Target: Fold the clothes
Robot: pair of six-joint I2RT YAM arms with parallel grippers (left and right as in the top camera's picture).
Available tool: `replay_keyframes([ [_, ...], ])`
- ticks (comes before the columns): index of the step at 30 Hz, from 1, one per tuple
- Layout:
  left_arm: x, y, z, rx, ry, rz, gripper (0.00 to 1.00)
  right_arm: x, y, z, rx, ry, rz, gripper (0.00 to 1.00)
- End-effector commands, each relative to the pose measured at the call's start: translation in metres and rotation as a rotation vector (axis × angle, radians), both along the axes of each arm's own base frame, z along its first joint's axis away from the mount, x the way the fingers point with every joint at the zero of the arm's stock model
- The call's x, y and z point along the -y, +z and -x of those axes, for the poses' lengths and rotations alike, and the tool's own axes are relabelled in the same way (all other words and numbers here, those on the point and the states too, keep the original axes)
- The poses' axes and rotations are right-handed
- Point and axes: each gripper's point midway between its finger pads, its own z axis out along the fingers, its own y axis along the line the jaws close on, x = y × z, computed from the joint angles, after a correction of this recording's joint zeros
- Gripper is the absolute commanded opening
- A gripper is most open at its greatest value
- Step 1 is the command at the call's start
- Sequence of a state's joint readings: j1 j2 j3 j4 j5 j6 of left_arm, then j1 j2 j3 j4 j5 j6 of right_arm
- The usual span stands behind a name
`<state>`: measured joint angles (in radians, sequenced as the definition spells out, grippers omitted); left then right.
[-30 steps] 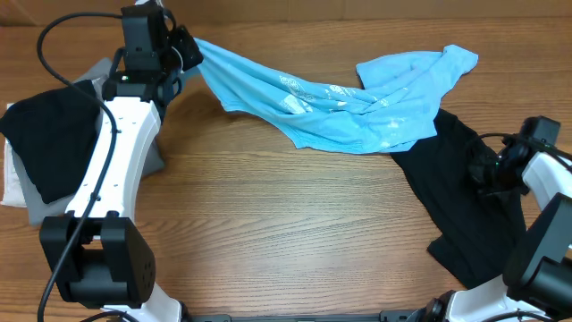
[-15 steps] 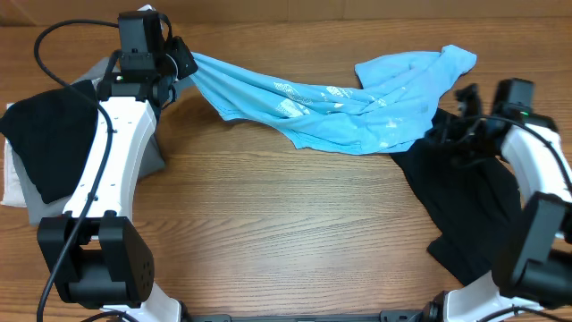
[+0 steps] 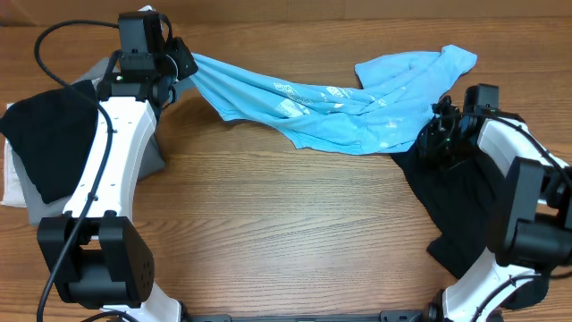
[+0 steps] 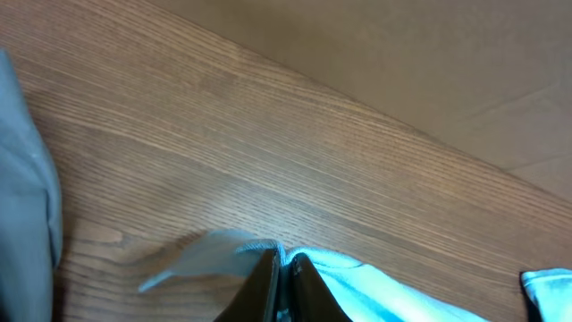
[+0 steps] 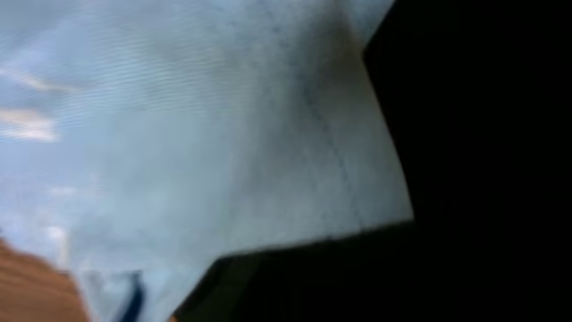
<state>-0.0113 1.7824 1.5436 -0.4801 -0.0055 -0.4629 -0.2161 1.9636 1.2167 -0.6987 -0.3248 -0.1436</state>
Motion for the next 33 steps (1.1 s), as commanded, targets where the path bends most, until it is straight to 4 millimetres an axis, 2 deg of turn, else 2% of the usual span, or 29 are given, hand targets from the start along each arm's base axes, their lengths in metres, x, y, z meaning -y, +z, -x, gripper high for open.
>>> replay_keyframes([
  [1,-0.009,0.013,-0.005,0.032,0.015,-0.035,0.09,0.019,-0.032,0.005,-0.071,-0.027,0.093,0.04],
  [3,-0.009,0.013,-0.005,0.03,0.015,-0.036,0.09,0.048,-0.046,0.008,-0.124,-0.164,0.216,0.04],
  [6,-0.012,0.013,-0.005,0.027,0.004,-0.061,0.09,0.098,-0.046,0.012,-0.141,-0.382,0.361,0.04],
  [11,-0.027,0.014,-0.005,0.029,0.049,-0.139,0.08,0.175,-0.025,0.014,-0.112,-0.639,0.416,0.04],
  [14,-0.029,0.021,-0.009,0.06,0.056,-0.157,0.08,0.227,-0.004,0.02,-0.082,-0.836,0.39,0.04],
  [17,-0.029,0.027,-0.014,0.093,0.058,-0.155,0.08,0.248,0.012,0.012,-0.02,-0.871,0.317,0.04],
  [19,-0.028,0.03,-0.018,0.113,0.058,-0.155,0.08,0.254,0.022,0.005,0.018,-0.855,0.283,0.09],
  [21,-0.028,0.029,-0.02,0.114,0.058,-0.154,0.08,0.258,0.024,0.007,0.011,-0.854,0.31,0.09],
  [22,-0.028,0.026,-0.02,0.109,0.058,-0.153,0.08,0.266,0.024,0.018,-0.027,-0.932,0.356,0.15],
  [25,-0.027,0.024,-0.02,0.106,0.052,-0.149,0.09,0.273,0.022,0.041,-0.099,-1.091,0.411,0.15],
  [26,-0.027,0.024,-0.02,0.105,0.052,-0.149,0.09,0.271,0.022,0.041,-0.102,-1.11,0.396,0.15],
  [28,-0.027,0.024,-0.02,0.105,0.052,-0.149,0.11,0.261,0.024,0.024,-0.061,-1.033,0.313,0.14],
  [30,-0.027,0.024,-0.02,0.105,0.051,-0.149,0.11,0.227,0.036,-0.018,0.069,-0.741,0.138,0.15],
  [31,-0.027,0.024,-0.02,0.103,0.051,-0.149,0.11,0.199,0.05,-0.041,0.166,-0.542,0.027,0.2],
  [33,-0.027,0.023,-0.02,0.1,0.051,-0.15,0.12,0.172,0.064,-0.059,0.238,-0.406,-0.047,0.21],
])
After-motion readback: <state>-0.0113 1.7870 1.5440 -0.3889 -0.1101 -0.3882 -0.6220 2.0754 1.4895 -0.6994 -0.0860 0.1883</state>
